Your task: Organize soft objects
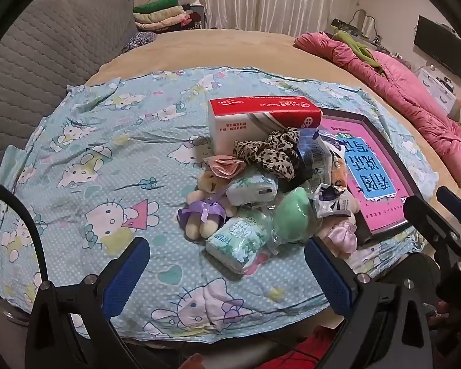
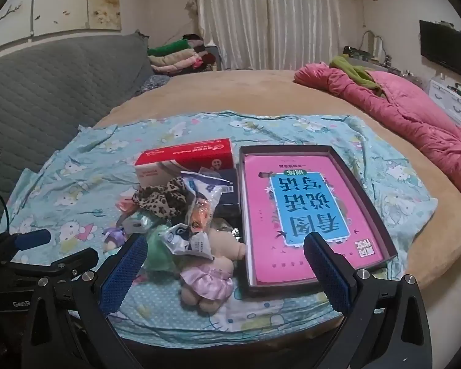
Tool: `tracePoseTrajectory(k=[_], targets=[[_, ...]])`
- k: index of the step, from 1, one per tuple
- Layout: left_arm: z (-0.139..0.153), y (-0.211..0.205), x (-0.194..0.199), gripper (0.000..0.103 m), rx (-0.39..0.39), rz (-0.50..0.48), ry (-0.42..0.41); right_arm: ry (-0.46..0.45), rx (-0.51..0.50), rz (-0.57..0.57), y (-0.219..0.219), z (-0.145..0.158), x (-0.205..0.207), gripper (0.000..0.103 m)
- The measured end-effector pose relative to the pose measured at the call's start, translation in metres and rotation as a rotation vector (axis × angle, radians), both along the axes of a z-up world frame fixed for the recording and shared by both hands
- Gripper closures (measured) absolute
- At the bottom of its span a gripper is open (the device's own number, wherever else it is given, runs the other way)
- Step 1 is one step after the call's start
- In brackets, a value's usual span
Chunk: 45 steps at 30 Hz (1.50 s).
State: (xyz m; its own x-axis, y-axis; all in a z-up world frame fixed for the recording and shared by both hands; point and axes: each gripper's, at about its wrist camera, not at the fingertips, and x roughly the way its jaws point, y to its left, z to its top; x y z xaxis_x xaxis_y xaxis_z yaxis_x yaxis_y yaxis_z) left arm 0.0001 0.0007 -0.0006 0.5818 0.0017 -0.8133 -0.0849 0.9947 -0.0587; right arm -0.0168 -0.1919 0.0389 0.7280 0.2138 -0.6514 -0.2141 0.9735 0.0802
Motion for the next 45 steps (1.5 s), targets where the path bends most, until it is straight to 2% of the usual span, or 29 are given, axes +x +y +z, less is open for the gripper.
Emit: tracePoseTrajectory(k=[1, 6, 29, 45], targets=[[0.0, -0.001, 0.0, 0.002, 0.022, 0.0, -0.002, 0.003, 0.0, -0.004, -0.001, 0.0, 0.0, 0.002], [-0.002, -0.002, 0.001, 0.002, 0.018, 0.002, 0.003, 0.008, 0.0, 0.014, -0.001, -0.001, 0.0, 0.002], [-0.017, 0.002, 0.004, 0.002, -0.038, -0.017, 0.03, 0.01, 0.006, 0.025, 0.002, -0.006, 0.002, 0.002], [-0.019, 0.003, 0.005, 0.002, -0.022, -0.019, 0.03, 0.01, 0.006, 0.035, 0.003, -0.008, 0.003, 0.002]])
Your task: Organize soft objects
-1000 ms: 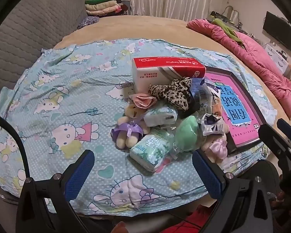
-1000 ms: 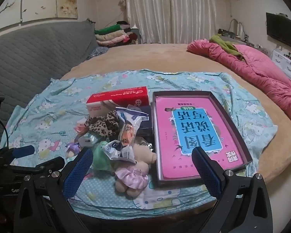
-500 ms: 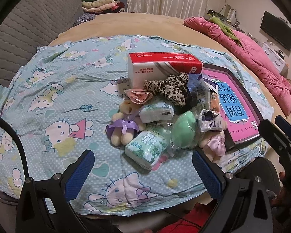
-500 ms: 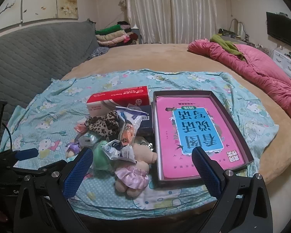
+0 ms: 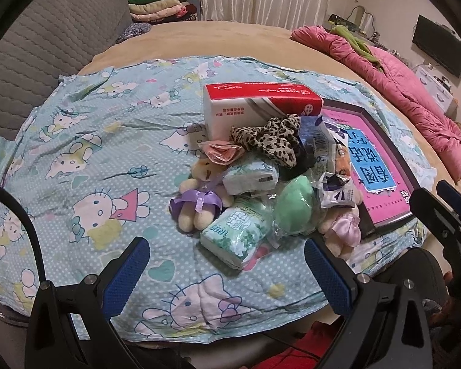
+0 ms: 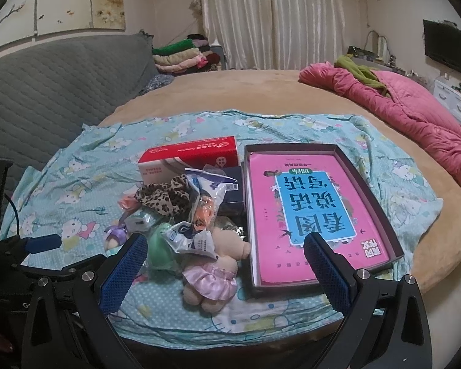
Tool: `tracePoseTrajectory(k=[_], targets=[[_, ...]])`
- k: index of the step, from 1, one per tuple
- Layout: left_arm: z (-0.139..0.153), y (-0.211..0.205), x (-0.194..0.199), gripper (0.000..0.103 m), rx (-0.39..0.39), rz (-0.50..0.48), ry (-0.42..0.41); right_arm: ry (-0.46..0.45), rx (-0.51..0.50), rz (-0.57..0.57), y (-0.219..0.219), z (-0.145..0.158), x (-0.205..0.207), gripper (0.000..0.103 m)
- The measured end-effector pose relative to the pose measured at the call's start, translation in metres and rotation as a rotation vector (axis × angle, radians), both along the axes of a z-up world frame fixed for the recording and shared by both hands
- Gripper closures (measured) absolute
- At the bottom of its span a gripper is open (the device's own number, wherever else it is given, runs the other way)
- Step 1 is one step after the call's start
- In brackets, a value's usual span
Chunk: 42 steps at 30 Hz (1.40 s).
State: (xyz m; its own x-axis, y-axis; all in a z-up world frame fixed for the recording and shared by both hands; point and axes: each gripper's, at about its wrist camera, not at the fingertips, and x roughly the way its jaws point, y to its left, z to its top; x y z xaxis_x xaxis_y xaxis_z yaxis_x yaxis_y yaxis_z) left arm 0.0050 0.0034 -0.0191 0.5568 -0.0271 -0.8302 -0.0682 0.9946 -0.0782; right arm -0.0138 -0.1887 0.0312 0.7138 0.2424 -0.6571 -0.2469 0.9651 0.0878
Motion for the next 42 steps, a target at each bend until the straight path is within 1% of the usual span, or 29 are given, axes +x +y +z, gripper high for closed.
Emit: tracePoseTrajectory(k=[11, 17, 22, 27, 32, 35, 37, 39, 42], targets=[[-0.003, 0.0, -0.001, 0.002, 0.003, -0.007, 0.002, 0.003, -0.001, 0.007, 0.002, -0.003, 0.001, 0.002], [-0.009, 0.006, 0.002, 0.002, -0.017, -0.007, 0.017, 0.006, -0.001, 0.012, 0.004, -0.005, 0.002, 0.002], [-0.019, 0.019, 0.005, 0.002, -0.052, 0.011, 0.045, 0.012, 0.004, 0.013, 0.004, -0.006, 0.003, 0.002], [-0.031, 0.022, 0.009, 0.002, -0.08, -0.017, 0.076, 0.023, 0.009, 0.021, 0.006, -0.01, 0.008, 0.002], [-0.041, 0.019, 0.014, 0.003, -0.083, -0.052, 0.095, 0.036, 0.017, 0.028, 0.008, -0.016, 0.02, 0.002], [-0.048, 0.018, 0.016, 0.005, -0.111, -0.071, 0.105, 0.053, 0.031, 0.026, 0.009, -0.019, 0.034, 0.002], [-0.051, 0.02, 0.019, 0.008, -0.132, -0.076, 0.109, 0.065, 0.022, 0.019, 0.012, -0.023, 0.044, 0.002], [-0.056, 0.023, 0.021, 0.021, -0.168, -0.083, 0.114, 0.082, 0.015, 0.019, 0.015, -0.028, 0.053, 0.002], [-0.061, 0.027, 0.026, 0.024, -0.199, -0.081, 0.126, 0.117, -0.006, 0.016, 0.02, -0.038, 0.066, 0.001]])
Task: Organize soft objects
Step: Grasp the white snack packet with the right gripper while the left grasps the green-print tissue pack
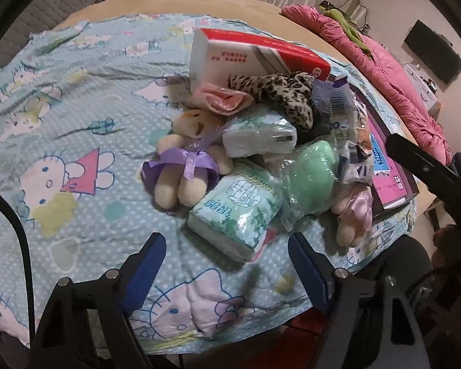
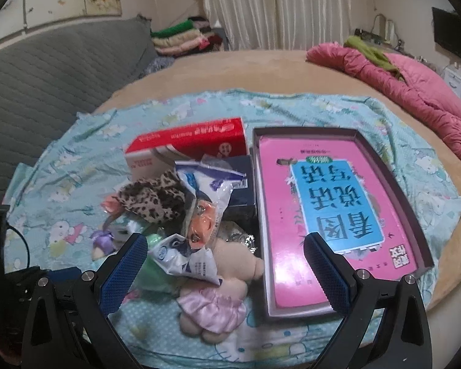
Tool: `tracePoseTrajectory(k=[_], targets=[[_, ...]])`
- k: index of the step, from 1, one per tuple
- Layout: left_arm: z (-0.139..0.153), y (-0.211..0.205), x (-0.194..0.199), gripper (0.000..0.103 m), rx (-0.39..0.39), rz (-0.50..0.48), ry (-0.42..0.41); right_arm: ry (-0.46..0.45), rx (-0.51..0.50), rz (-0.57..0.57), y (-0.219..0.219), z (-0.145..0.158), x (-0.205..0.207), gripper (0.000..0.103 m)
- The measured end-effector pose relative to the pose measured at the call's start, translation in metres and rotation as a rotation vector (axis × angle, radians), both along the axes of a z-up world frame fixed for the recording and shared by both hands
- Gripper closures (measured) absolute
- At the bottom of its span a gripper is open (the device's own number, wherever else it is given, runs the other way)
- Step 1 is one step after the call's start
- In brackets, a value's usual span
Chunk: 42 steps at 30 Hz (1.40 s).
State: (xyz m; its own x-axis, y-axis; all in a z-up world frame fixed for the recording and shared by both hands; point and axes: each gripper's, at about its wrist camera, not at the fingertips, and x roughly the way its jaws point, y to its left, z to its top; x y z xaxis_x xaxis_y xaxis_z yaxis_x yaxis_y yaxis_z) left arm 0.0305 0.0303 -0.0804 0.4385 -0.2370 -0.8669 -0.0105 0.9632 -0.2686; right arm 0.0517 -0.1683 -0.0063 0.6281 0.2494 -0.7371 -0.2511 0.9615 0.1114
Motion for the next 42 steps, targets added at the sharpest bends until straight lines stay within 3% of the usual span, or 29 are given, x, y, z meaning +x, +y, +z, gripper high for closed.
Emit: tracePoseTrajectory(k=[3, 5, 7, 13, 20, 25, 38, 42], targets=[[-0.003, 0.005, 0.003, 0.029, -0.038, 0.001, 0.008, 0.018, -0.002, 0.005, 0.005, -0.007, 0.011, 0.003], [-0.004, 0.006, 0.004, 0.031, -0.052, -0.001, 0.006, 0.022, -0.01, 0.004, 0.008, -0.01, 0.018, 0.012], [-0.005, 0.005, 0.005, 0.034, -0.066, -0.007, 0.004, 0.035, -0.006, 0.018, 0.012, -0.013, 0.026, 0.032], [-0.006, -0.002, 0.007, 0.043, -0.065, -0.037, 0.004, 0.039, 0.024, 0.079, 0.019, -0.019, 0.034, 0.063], [0.0, -0.011, 0.003, 0.057, -0.078, -0.075, -0.009, 0.032, 0.066, 0.082, 0.013, -0.019, 0.037, 0.069], [0.003, -0.013, 0.002, 0.057, -0.084, -0.1, -0.02, 0.02, 0.061, 0.09, 0.011, -0.018, 0.036, 0.07], [-0.012, 0.012, 0.022, 0.057, -0.179, -0.014, 0.022, -0.001, 0.05, 0.102, 0.012, -0.018, 0.035, 0.07], [-0.015, 0.008, 0.03, 0.07, -0.165, -0.015, 0.024, -0.01, 0.039, 0.105, 0.013, -0.018, 0.036, 0.07]])
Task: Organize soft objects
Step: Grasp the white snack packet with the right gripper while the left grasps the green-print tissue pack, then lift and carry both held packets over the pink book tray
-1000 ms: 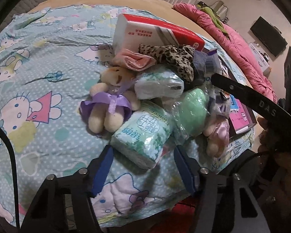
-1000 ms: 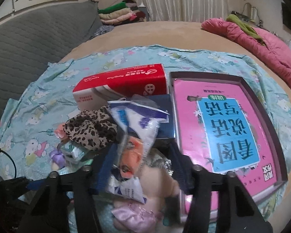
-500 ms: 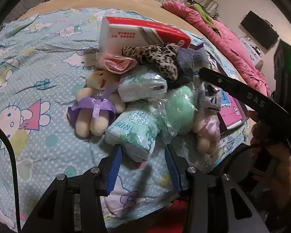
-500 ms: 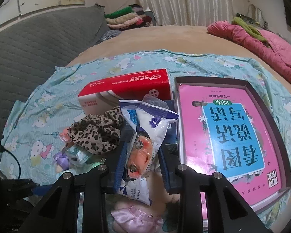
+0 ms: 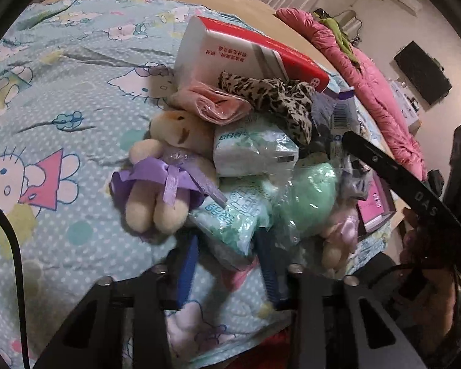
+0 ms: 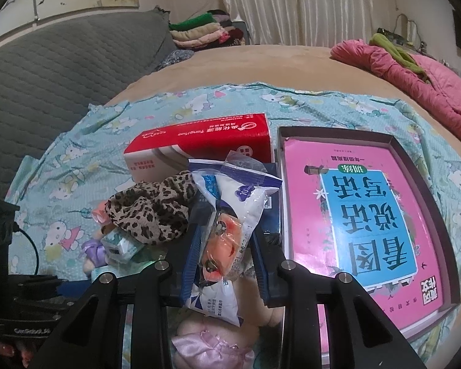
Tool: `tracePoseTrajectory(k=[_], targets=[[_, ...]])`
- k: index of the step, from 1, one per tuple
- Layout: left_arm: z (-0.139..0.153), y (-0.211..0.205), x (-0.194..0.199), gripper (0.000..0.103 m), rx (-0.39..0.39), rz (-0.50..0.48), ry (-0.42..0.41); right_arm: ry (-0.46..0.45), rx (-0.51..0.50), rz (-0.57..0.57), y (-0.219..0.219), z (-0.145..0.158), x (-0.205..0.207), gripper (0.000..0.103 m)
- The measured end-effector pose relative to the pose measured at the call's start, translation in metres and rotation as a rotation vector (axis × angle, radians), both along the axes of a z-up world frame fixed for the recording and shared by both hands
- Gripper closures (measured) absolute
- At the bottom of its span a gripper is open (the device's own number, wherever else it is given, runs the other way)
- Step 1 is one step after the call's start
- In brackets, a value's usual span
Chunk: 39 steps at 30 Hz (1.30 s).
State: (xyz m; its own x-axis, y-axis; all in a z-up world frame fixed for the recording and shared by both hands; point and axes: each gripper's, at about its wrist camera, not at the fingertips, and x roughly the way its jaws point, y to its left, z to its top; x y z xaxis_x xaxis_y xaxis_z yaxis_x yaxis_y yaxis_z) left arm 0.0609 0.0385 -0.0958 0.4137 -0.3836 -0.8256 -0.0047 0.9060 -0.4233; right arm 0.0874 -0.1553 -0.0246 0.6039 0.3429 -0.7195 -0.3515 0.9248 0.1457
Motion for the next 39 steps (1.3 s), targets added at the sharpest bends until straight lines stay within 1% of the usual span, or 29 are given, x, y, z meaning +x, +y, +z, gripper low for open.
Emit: tracePoseTrajectory(k=[6, 9, 15, 17, 21, 26, 32, 39], targets=[[0.006, -0.007, 0.0, 0.08, 0.028, -0.016, -0.032, -0.021, -0.009, 0.014, 0.001, 0.001, -0.001, 0.073], [0.015, -0.01, -0.005, 0.083, 0.061, -0.023, -0.065, -0.027, -0.001, 0.006, -0.003, 0.003, -0.003, 0.073], [0.034, -0.015, -0.016, 0.084, 0.102, -0.027, -0.119, -0.069, 0.001, 0.003, -0.007, 0.012, -0.008, 0.073], [0.039, -0.013, -0.02, 0.084, 0.098, -0.016, -0.13, -0.081, 0.002, 0.002, -0.009, 0.015, -0.01, 0.073], [0.052, -0.008, -0.024, 0.084, 0.129, 0.024, -0.165, -0.094, -0.007, -0.017, -0.011, 0.017, -0.009, 0.073], [0.062, -0.01, -0.027, 0.084, 0.158, 0.038, -0.194, -0.119, -0.026, -0.027, -0.011, 0.018, -0.008, 0.073], [0.067, -0.015, -0.036, 0.084, 0.158, 0.016, -0.202, -0.152, -0.034, -0.02, -0.011, 0.022, -0.012, 0.073], [0.08, -0.016, -0.038, 0.084, 0.166, 0.04, -0.23, -0.167, -0.015, -0.037, -0.018, 0.027, -0.015, 0.073]])
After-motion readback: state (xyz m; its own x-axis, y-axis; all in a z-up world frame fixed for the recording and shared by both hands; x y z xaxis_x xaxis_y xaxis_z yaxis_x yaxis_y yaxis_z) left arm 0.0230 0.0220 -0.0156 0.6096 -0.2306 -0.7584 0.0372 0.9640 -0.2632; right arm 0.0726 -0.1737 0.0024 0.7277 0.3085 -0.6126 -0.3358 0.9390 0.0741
